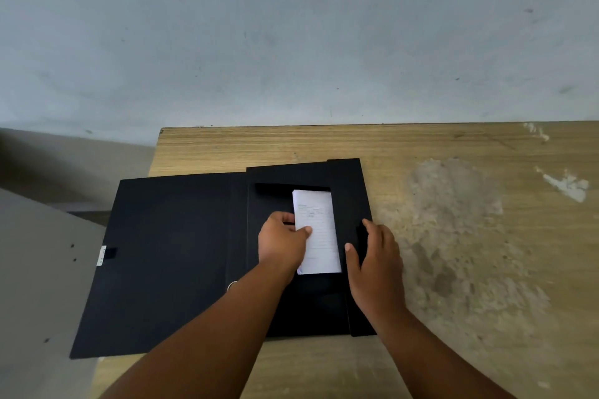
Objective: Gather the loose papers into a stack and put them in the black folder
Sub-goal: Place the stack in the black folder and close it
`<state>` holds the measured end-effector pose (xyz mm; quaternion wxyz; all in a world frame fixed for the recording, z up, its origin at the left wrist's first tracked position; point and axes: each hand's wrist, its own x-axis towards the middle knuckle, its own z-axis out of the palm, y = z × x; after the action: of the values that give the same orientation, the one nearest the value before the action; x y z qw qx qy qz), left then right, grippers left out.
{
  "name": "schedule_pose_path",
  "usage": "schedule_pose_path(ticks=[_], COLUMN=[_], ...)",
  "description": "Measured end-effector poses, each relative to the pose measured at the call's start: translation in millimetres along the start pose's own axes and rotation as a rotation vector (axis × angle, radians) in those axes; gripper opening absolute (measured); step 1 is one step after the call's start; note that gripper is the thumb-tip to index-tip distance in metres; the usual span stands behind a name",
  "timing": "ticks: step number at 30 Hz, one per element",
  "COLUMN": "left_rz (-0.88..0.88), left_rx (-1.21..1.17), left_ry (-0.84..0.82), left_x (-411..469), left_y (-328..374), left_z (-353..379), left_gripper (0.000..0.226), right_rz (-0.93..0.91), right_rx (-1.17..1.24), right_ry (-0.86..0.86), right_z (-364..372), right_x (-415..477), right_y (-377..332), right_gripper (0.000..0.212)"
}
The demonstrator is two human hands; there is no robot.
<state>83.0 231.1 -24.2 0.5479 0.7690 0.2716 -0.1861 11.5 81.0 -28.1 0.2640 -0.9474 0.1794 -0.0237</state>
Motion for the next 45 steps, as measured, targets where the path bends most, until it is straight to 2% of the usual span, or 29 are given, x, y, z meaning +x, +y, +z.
schedule_pose_path(ticks=[8,14,18,22,26,28,31,33,35,37,39,41,45], left_rz=[0.003,0.083,0.114,0.097,0.078,0.084,0.062,-0.053,-0.170,-0.186,-0.141,-0.086,-0.069], left_rx=[0.002,0.249,0.384,0.300,0.178,0.181,0.282,0.383,0.409,0.312,0.170,0.117,0.010], left_ry=[-0.017,0.051,0.022,0.016,0.082,0.176,0.422,0.548,0.541,0.439,0.356,0.344,0.325], left_x=[-11.1,-13.9,-14.1,-11.5,-8.5,-9.5,-7.5,-4.2,-4.1,-4.1,-4.2,-2.6,-7.6], left_y=[1.0,3.7,8.5,1.3,-18.8,-30.6,-58.1,-75.8,-90.2,-100.5,-105.9,-110.8,-93.7], left_z=[30.6,23.7,8.2,-28.4,-88.3,-127.5,-190.2,-224.6,-252.8,-271.0,-279.4,-286.7,-304.1], left_gripper=[0.030,0.026,0.024,0.032,0.034,0.039,0.068,0.089,0.104,0.097,0.067,0.048,0.043], right_rz=[0.029,0.020,0.010,-0.014,-0.203,-0.310,-0.450,-0.489,-0.500,-0.492,-0.484,-0.479,-0.423], right_rx=[-0.124,-0.225,-0.270,-0.292,-0.241,-0.173,-0.120,-0.120,-0.114,-0.111,-0.111,-0.097,0.014], right_ry=[-0.007,0.015,0.029,0.052,0.060,-0.015,-0.222,-0.366,-0.464,-0.550,-0.623,-0.678,-0.730], right_z=[4.1,6.0,4.5,-1.7,4.8,16.5,41.9,57.1,70.2,80.5,87.1,92.9,98.1], right_x=[-2.9,-4.3,-4.5,-6.8,-16.9,-24.7,-40.7,-50.7,-59.3,-66.6,-71.2,-73.7,-72.6], right_y=[-4.4,-2.2,-3.1,-19.7,-56.6,-78.9,-114.7,-133.6,-151.0,-164.5,-174.2,-182.8,-198.9], right_gripper=[0.055,0.056,0.055,0.060,0.052,0.048,0.050,0.053,0.056,0.060,0.063,0.066,0.067])
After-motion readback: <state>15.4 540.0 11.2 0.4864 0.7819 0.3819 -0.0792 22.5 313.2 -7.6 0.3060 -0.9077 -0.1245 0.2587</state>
